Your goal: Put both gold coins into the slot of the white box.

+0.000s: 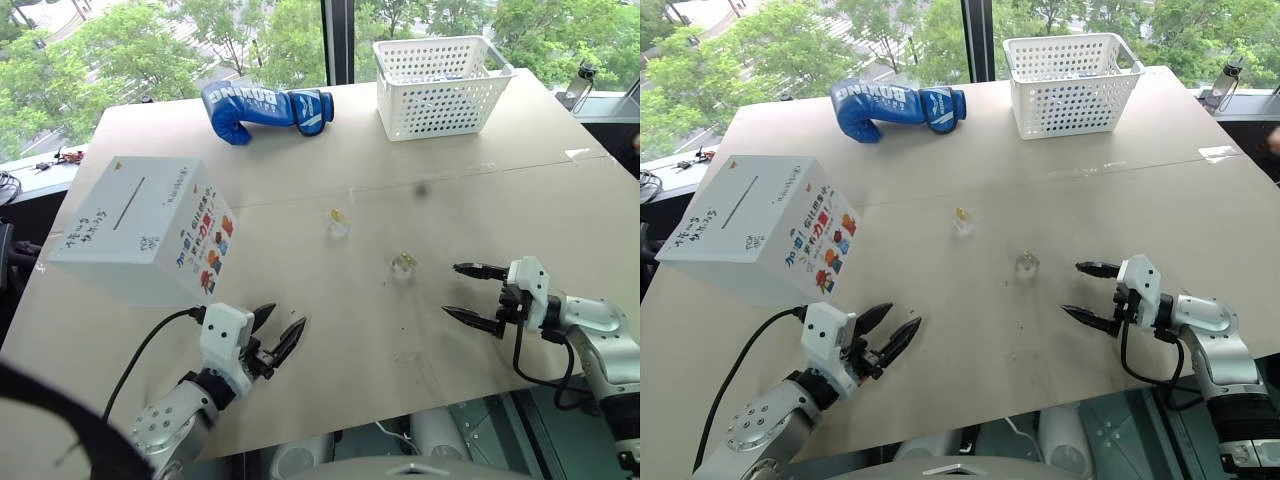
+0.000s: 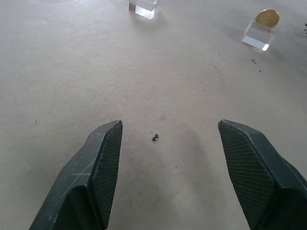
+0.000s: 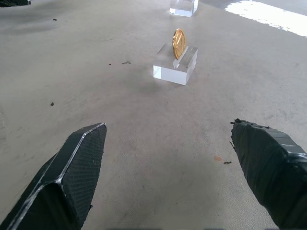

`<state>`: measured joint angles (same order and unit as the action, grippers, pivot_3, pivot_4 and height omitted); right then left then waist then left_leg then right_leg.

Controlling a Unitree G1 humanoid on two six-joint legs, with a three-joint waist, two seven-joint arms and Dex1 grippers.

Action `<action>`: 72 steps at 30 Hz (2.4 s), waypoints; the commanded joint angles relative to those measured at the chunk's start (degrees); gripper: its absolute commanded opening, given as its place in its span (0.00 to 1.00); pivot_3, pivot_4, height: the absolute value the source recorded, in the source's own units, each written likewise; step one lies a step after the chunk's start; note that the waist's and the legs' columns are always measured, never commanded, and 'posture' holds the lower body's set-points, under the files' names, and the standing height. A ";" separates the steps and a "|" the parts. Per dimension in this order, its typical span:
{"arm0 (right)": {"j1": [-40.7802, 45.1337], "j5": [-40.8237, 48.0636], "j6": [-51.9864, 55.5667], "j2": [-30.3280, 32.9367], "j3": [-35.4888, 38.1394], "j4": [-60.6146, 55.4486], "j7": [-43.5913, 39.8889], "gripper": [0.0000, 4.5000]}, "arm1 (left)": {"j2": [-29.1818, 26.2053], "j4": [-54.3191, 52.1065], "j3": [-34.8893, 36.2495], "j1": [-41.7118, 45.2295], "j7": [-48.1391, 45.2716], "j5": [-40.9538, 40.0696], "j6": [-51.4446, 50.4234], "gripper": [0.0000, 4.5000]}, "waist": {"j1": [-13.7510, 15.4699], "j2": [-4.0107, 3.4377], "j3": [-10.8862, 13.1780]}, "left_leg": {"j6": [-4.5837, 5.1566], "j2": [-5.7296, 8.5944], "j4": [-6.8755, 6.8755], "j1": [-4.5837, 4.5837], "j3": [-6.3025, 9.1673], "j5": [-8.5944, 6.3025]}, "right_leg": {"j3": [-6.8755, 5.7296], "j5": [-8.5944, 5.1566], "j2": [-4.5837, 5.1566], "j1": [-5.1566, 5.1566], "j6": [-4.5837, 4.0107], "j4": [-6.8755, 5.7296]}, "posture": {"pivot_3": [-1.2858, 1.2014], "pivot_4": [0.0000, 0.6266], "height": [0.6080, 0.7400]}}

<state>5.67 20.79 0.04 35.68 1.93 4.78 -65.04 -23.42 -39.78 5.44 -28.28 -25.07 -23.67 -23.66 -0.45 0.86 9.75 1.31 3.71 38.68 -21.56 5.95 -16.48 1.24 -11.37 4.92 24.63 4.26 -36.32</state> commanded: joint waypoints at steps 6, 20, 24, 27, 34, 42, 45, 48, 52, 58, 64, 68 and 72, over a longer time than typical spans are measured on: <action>0.27 0.15 -0.44 -1.18 0.15 -2.23 1.55 0.99 | 0.04 -2.95 0.30 -1.20 0.75 0.30 0.70 0.71 | -0.01 0.00 0.00 | 0.00 0.00 0.00 0.00 0.00 0.00 | 0.00 0.00 0.00 0.00 0.00 0.00 | 0.52 0.24 0.85; 4.00 -0.46 5.21 -4.47 -0.61 -5.07 9.20 0.99 | -0.31 -3.90 0.61 -0.61 0.14 -0.06 1.67 0.71 | -0.08 0.00 0.00 | 0.00 0.00 0.00 0.00 0.00 0.00 | 0.00 0.00 0.00 0.00 0.00 0.00 | 0.52 0.24 0.85; 4.84 -1.70 8.52 -6.97 -2.60 -8.73 13.34 0.99 | -1.72 -6.15 0.39 0.54 -2.28 -2.72 0.95 0.71 | -0.01 -0.01 -0.01 | -0.01 0.00 0.00 0.00 0.03 0.00 | -0.02 0.00 -0.01 0.01 0.00 -0.01 | 0.52 0.24 0.85; 5.25 -1.48 9.87 -8.54 -3.19 -10.20 14.97 0.99 | -2.75 -7.79 0.51 1.10 -4.43 -5.64 0.89 0.71 | -0.06 -0.01 -0.01 | -0.02 0.00 0.00 -0.01 0.02 0.01 | -0.01 0.00 0.00 0.02 0.00 -0.01 | 0.52 0.24 0.85; 6.16 -3.56 10.95 -11.46 -5.15 -10.03 18.62 0.99 | -5.82 -10.65 1.06 1.11 -7.12 -10.46 -0.37 0.71 | -0.14 -0.02 -0.01 | -0.03 0.00 0.00 0.00 0.02 0.02 | -0.01 0.00 -0.02 0.02 -0.01 -0.01 | 0.52 0.24 0.85; 6.77 -5.34 10.73 -11.75 -6.97 -9.13 18.87 0.19 | -5.62 -9.40 0.32 -1.89 -8.64 -8.15 3.11 0.71 | -0.20 -0.03 -0.01 | -0.04 0.01 0.00 0.00 0.00 0.02 | 0.00 0.00 -0.03 0.02 -0.01 -0.01 | 0.52 0.24 0.85; 6.97 -6.40 10.35 -11.49 -7.88 -8.63 18.70 0.01 | -5.41 -8.40 0.51 -2.97 -9.42 -7.31 4.71 0.71 | -0.20 -0.03 -0.01 | -0.03 0.00 0.00 0.01 0.00 0.02 | 0.00 0.00 -0.03 0.02 -0.01 -0.01 | 0.52 0.24 0.85; 7.19 -6.58 10.52 -11.77 -8.06 -8.50 18.84 0.01 | -5.33 -7.84 0.63 -3.54 -9.87 -6.81 5.65 0.71 | -0.19 -0.03 -0.01 | -0.02 0.00 0.00 0.01 0.00 0.01 | 0.00 0.00 -0.03 0.01 -0.01 -0.01 | 0.52 0.24 0.85; 7.11 -6.51 11.13 -11.77 -7.95 -8.81 18.88 0.01 | -5.19 -7.28 0.71 -3.92 -10.18 -6.51 6.51 0.71 | -0.20 -0.03 -0.01 | -0.01 0.00 0.00 0.01 0.00 0.01 | 0.00 0.00 -0.04 0.01 -0.01 -0.01 | 0.52 0.24 0.85; 7.42 1.58 20.87 -12.59 -4.58 -13.74 19.72 0.01 | -1.61 -7.57 -1.76 -0.19 -4.96 -8.51 3.14 0.71 | -0.17 -0.03 -0.01 | 0.00 0.00 0.00 0.01 0.01 0.01 | 0.00 0.00 -0.04 0.01 -0.01 -0.01 | 0.52 0.24 0.85; 8.37 12.28 33.57 -13.86 0.17 -18.37 22.78 0.01 | 7.63 -9.14 -4.02 7.37 4.57 -20.36 -2.23 0.71 | -0.03 -0.01 -0.02 | -0.01 0.01 0.01 -0.01 0.06 0.01 | -0.02 0.01 -0.02 0.01 0.00 -0.02 | 0.52 0.24 0.85; 9.12 19.35 40.75 -14.12 1.85 -20.68 23.42 0.01 | 9.88 -10.03 -5.75 9.90 7.82 -26.24 -4.41 0.71 | -0.23 -0.02 -0.02 | -0.01 0.01 0.00 0.00 0.07 0.01 | -0.03 0.01 -0.03 0.02 -0.01 -0.05 | 0.52 0.24 0.85; 10.73 30.44 49.69 -15.12 3.49 -23.61 24.01 0.01 | 11.96 -9.25 -7.61 12.03 9.04 -34.12 -5.22 0.71 | -0.20 -0.02 -0.02 | -0.01 0.01 0.01 -0.01 0.06 0.01 | -0.02 0.01 -0.03 0.02 -0.01 -0.04 | 0.52 0.24 0.85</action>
<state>14.93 45.24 46.45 20.95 3.49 -15.24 -41.18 -11.97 -46.95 -1.23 -16.78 -16.37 -53.62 -28.87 -0.65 0.84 9.73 1.31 3.72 38.69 -21.57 6.01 -16.47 1.22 -11.37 4.90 24.65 4.25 -36.36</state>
